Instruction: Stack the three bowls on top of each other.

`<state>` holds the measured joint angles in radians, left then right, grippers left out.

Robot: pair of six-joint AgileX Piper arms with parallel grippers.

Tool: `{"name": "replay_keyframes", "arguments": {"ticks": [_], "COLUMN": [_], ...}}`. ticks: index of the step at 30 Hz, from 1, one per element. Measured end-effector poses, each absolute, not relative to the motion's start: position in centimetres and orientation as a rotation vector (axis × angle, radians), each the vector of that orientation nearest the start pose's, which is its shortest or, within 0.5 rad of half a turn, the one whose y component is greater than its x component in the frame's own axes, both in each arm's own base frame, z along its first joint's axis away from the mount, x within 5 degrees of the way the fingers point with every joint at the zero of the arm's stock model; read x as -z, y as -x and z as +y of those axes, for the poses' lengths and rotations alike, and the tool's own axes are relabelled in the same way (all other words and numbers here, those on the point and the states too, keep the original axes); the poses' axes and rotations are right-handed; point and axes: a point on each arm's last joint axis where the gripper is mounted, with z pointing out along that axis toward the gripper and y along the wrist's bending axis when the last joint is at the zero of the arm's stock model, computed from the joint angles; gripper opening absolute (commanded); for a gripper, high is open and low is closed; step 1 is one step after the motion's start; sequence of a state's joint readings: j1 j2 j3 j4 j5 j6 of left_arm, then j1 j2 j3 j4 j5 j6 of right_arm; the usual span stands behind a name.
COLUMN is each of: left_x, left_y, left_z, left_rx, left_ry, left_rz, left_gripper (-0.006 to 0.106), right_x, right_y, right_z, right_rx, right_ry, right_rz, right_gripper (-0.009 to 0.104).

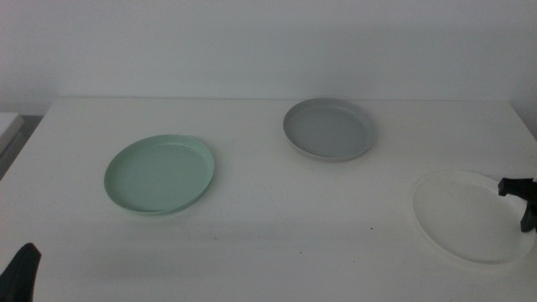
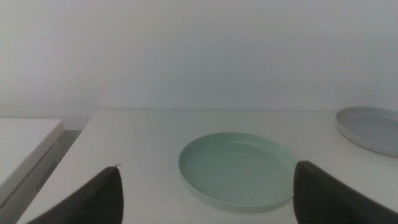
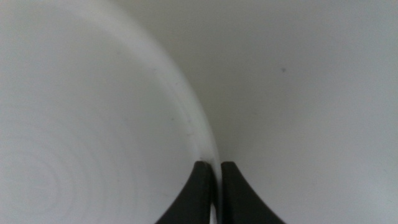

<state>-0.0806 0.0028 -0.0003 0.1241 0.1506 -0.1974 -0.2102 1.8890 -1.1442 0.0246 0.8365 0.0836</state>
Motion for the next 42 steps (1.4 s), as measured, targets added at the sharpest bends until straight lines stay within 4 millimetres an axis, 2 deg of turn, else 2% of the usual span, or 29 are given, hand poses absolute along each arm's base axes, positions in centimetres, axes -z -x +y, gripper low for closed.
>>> {"name": "replay_keyframes", "arguments": {"ticks": [5, 8, 12, 15, 17, 22, 24, 27, 35, 42], "left_x": [-20.0, -20.0, -20.0, -20.0, -20.0, -20.0, -20.0, -20.0, -20.0, -20.0], "left_y": [-5.6, -5.6, -5.6, -5.6, -5.6, -5.6, -5.6, -5.6, -5.6, -5.6], "left_z": [-0.3, -0.3, -0.3, -0.3, -0.3, -0.3, -0.3, -0.3, -0.3, -0.3], "left_rx": [0.104, 0.104, 0.104, 0.104, 0.104, 0.104, 0.104, 0.104, 0.104, 0.104], "left_ry": [0.009, 0.009, 0.009, 0.009, 0.009, 0.009, 0.009, 0.009, 0.009, 0.009], "left_rz": [1.637, 1.637, 1.637, 1.637, 1.637, 1.637, 1.637, 1.637, 1.637, 1.637], "left_gripper": [0.094, 0.094, 0.094, 0.094, 0.094, 0.094, 0.094, 0.094, 0.094, 0.094], "right_x": [-18.4, -21.2, -24.8, -26.6, -27.0, -25.8, -24.4, -22.1, -17.8, -16.8], "right_y": [-33.8, -34.3, -35.5, -36.2, -36.5, -37.1, -37.2, -37.3, -38.0, -38.5], "right_z": [-6.3, -4.5, 0.1, 4.1, 6.7, 13.1, 15.3, 17.3, 18.4, 18.6], "right_rx": [-0.028, -0.081, -0.284, -0.407, -0.451, -0.518, -0.546, -0.575, -0.561, -0.558], "right_ry": [-0.435, -0.368, -0.23, -0.107, -0.029, 0.165, 0.206, 0.232, 0.218, 0.196], "right_rz": [2.968, 2.912, 2.83, 2.78, 2.765, 2.784, 2.814, 2.863, 2.942, 2.925], "right_gripper": [-0.002, -0.002, -0.002, -0.002, -0.002, -0.002, -0.002, -0.002, -0.002, -0.002]}}
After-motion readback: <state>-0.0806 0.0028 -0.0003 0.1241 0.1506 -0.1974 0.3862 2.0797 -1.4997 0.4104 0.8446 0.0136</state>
